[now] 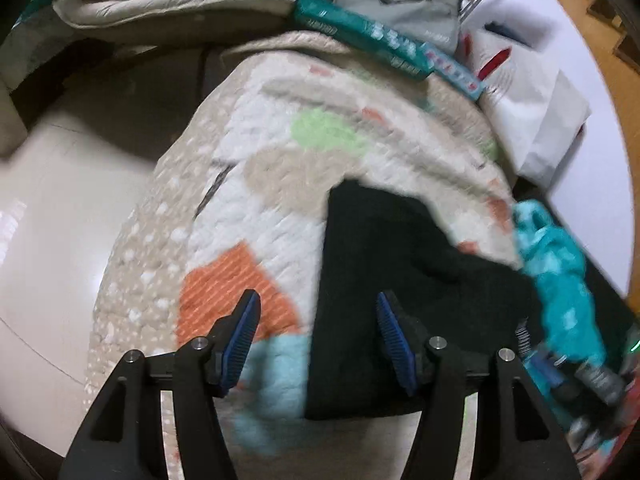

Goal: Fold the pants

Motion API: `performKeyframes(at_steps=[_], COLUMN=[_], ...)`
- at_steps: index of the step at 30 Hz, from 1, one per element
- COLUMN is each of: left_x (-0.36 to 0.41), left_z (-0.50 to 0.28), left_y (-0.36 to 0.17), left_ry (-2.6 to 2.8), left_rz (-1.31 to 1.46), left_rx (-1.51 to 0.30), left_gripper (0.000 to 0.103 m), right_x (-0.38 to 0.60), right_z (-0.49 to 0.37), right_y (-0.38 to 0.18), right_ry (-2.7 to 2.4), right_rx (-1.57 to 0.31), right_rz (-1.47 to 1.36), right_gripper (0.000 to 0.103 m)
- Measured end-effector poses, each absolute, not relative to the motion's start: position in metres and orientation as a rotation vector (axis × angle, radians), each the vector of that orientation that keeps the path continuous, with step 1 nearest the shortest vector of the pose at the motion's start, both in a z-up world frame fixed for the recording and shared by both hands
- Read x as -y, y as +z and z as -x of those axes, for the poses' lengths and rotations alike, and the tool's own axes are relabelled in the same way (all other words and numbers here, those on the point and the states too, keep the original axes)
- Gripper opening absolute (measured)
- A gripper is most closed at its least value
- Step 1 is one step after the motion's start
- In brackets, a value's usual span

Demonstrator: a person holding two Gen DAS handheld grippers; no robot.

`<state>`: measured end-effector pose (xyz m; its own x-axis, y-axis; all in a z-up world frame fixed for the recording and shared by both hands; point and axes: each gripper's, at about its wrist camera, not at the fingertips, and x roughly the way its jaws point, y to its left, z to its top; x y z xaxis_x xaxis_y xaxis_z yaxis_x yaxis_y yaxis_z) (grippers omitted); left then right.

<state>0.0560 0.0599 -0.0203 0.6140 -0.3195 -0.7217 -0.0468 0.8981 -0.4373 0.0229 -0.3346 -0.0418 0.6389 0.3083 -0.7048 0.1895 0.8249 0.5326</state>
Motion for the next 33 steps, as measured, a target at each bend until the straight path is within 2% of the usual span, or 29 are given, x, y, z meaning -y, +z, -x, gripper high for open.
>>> performKeyframes(at_steps=[5, 8, 15, 18, 24, 27, 28, 29, 30, 31, 32, 33], left_x=[0.022, 0.081, 0.222, 0.256, 0.307, 0.318, 0.319, 0.317, 0.314, 0.311, 0.306, 0.301], left_z=[-0.085, -0.111, -0.172, -0.181, -0.198, -0.193, -0.189, -0.187, -0.185, -0.185, -0.183, -0.181], left_y=[0.029, 0.036, 0.003, -0.012, -0.038, -0.047, -0.047, -0.046, -0.043, -0.04, -0.035, -0.03], left_ry=[-0.369, -0.523, -0.722, -0.752, -0.841, -0.855, -0.862, -0.871, -0.891, -0.906, -0.906, -0.908], left_rz=[0.249, 0.189, -0.052, -0.128, -0.243, -0.305, -0.328, -0.332, -0.318, -0.302, -0.29, -0.286], left_rx=[-0.904, -0.958, -1.134, -1.154, -1.194, -1.217, -1.204, -1.199, -1.204, -1.213, -1.204, -1.194], left_gripper=[0.059, 0.061, 0.061, 0.062, 0.072, 0.073, 0.071, 0.062, 0.04, 0.036, 0.03, 0.025], right_x=[0.34, 0.343, 0.36, 0.36, 0.367, 0.368, 0.368, 0.368, 0.368, 0.367, 0.366, 0.364], right_z=[-0.01, -0.011, -0.021, -0.032, -0.051, -0.055, -0.057, -0.058, -0.059, -0.061, -0.064, -0.065], right_y=[-0.056, -0.063, -0.07, -0.073, -0.086, -0.087, -0.086, -0.086, -0.085, -0.083, -0.08, -0.078], right_ry=[0.031, -0.026, -0.065, -0.071, -0.083, -0.08, -0.074, -0.069, -0.064, -0.059, -0.049, -0.045], right_rx=[-0.895, -0.878, -0.827, -0.815, -0.786, -0.773, -0.778, -0.784, -0.793, -0.803, -0.815, -0.823], right_rz=[-0.675, -0.655, -0.696, -0.716, -0.761, -0.759, -0.756, -0.752, -0.744, -0.735, -0.724, -0.709], right_gripper=[0.042, 0.042, 0.044, 0.045, 0.045, 0.045, 0.045, 0.045, 0.039, 0.032, 0.02, 0.018])
